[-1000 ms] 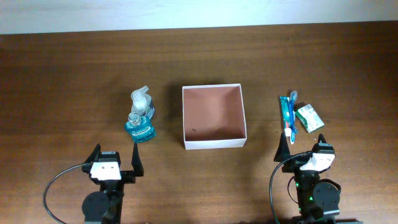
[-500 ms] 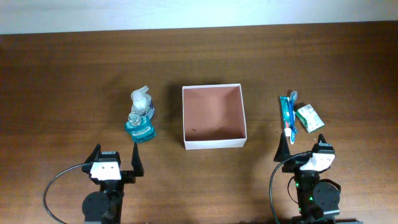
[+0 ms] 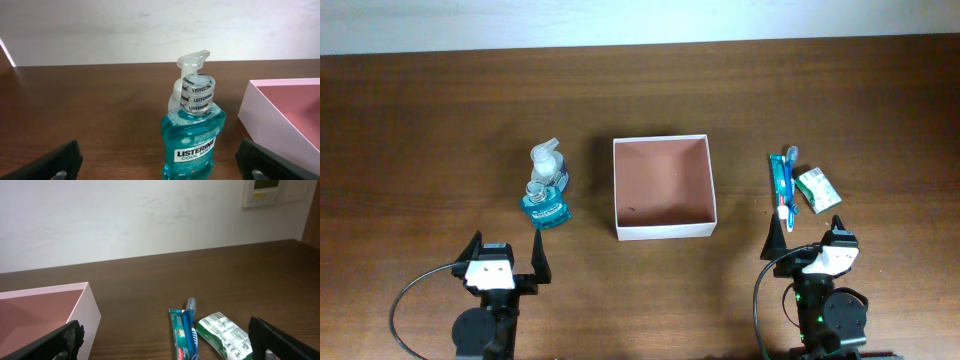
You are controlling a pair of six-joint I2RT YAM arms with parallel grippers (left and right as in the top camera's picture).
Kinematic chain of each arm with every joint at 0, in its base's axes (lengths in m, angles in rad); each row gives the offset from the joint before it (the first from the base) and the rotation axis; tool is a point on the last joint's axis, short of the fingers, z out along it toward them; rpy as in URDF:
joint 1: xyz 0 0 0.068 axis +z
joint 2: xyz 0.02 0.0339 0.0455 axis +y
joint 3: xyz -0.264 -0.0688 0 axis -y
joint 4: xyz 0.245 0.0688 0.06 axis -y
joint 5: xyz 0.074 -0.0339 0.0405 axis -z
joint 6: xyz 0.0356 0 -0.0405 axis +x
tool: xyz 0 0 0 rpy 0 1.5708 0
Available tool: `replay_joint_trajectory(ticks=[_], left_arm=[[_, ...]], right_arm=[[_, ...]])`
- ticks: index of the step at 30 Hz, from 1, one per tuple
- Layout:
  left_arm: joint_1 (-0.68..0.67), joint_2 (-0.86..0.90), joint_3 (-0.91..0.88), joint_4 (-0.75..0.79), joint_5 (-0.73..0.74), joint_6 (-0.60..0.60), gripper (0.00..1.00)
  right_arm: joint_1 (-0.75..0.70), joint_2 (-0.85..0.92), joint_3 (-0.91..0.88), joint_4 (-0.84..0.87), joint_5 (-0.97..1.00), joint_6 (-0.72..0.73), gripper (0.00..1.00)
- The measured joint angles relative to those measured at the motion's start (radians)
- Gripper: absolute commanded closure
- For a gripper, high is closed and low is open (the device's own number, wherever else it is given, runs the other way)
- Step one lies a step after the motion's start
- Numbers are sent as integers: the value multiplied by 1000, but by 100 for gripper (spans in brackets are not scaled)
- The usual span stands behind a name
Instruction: Pack container
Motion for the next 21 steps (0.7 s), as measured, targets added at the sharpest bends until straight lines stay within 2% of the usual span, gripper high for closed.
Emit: replay_joint_trajectory(ticks=[14, 21], left_arm=[[0, 0, 0, 4, 0, 0, 1], [1, 0, 0, 96, 61, 0, 1]], right_arm=[[0, 0, 0, 0, 0, -1, 2], [0, 0, 0, 0, 0, 0, 2]])
